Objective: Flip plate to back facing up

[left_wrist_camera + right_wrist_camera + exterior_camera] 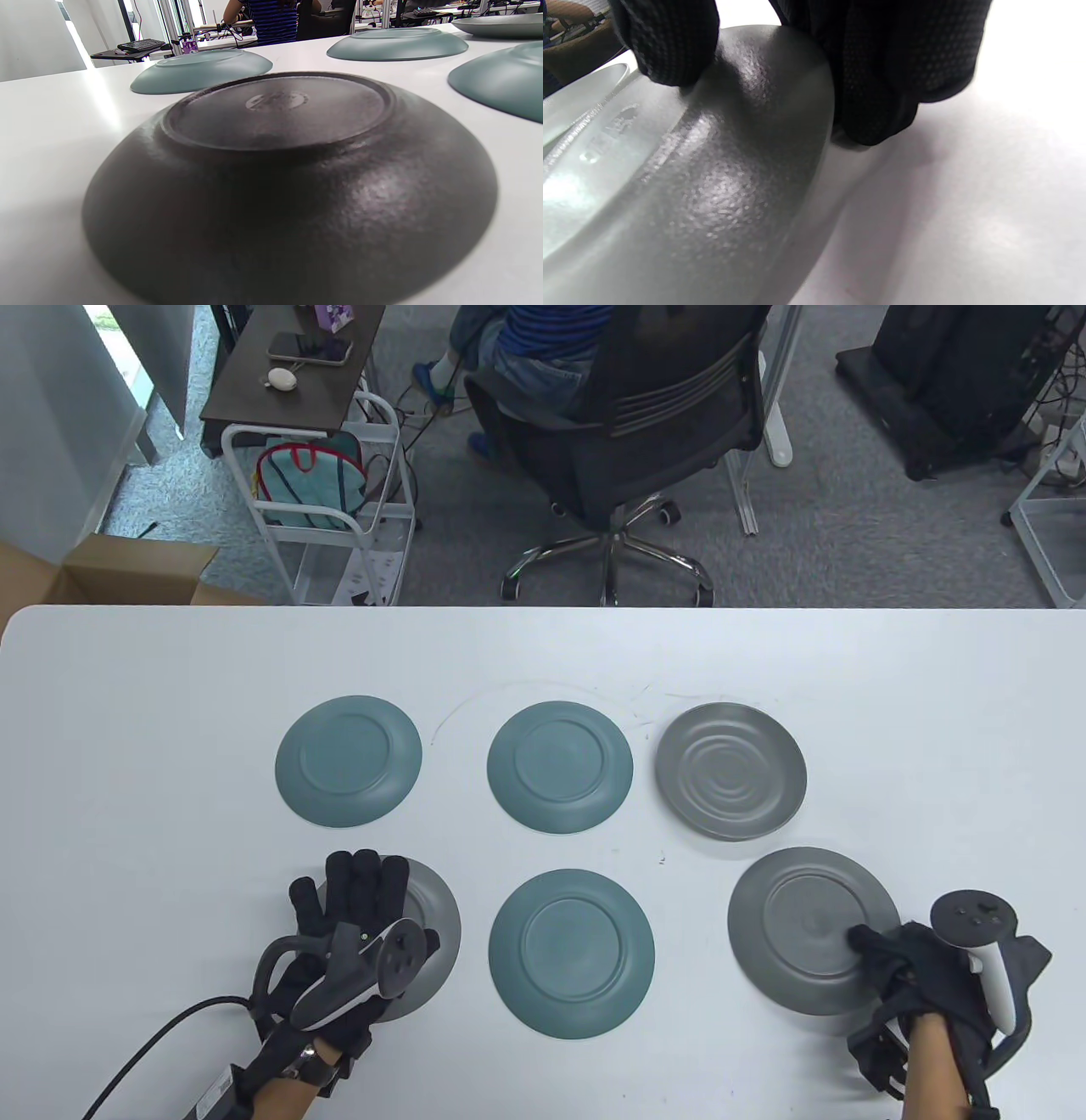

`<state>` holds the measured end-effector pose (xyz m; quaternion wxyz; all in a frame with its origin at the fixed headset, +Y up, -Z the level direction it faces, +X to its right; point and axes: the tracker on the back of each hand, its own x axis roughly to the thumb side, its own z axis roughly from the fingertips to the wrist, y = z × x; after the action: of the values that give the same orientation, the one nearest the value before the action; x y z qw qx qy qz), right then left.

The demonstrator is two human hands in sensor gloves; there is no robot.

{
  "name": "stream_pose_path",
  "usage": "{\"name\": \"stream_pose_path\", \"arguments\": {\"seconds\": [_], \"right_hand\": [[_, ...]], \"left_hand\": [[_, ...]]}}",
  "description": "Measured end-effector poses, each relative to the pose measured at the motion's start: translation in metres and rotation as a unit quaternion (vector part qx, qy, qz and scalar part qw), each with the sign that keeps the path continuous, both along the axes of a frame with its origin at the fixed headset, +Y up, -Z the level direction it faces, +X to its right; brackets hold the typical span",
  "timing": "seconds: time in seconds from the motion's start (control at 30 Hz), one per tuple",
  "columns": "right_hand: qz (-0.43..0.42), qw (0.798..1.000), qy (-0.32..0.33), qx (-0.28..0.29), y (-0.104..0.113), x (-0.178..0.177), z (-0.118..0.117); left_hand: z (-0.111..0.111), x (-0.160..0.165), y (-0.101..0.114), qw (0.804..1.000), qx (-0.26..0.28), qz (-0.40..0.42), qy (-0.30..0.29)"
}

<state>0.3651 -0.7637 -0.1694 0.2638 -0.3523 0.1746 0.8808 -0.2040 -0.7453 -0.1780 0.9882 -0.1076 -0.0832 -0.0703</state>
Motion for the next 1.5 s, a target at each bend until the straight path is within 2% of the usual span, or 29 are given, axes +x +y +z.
{"name": "stream_pose_path", "arguments": {"seconds": [0.13,0.9,1.1,1.17,1.33,1.5], "right_hand": [[0.048,0.999,0.015,-0.013,0.001,-0.004,0.000],[0.121,0.991,0.039,-0.046,0.003,-0.019,-0.011],[0.170,0.982,0.057,-0.060,0.004,-0.027,-0.015],[0.206,0.973,0.073,-0.073,0.006,-0.030,-0.017],[0.248,0.962,0.106,-0.041,0.018,-0.045,-0.023],[0.236,0.959,0.157,-0.001,0.037,-0.082,-0.048]], "left_hand": [[0.000,0.000,0.000,1.000,0.001,0.001,0.000],[0.000,-0.001,-0.002,1.000,0.000,-0.003,0.001],[-0.001,-0.001,-0.002,1.000,-0.001,-0.003,0.002],[-0.001,-0.001,-0.002,1.000,-0.003,-0.004,0.002],[-0.001,-0.002,-0.002,1.000,-0.003,-0.002,0.004],[-0.001,-0.002,-0.002,1.000,-0.002,-0.003,0.005]]}}
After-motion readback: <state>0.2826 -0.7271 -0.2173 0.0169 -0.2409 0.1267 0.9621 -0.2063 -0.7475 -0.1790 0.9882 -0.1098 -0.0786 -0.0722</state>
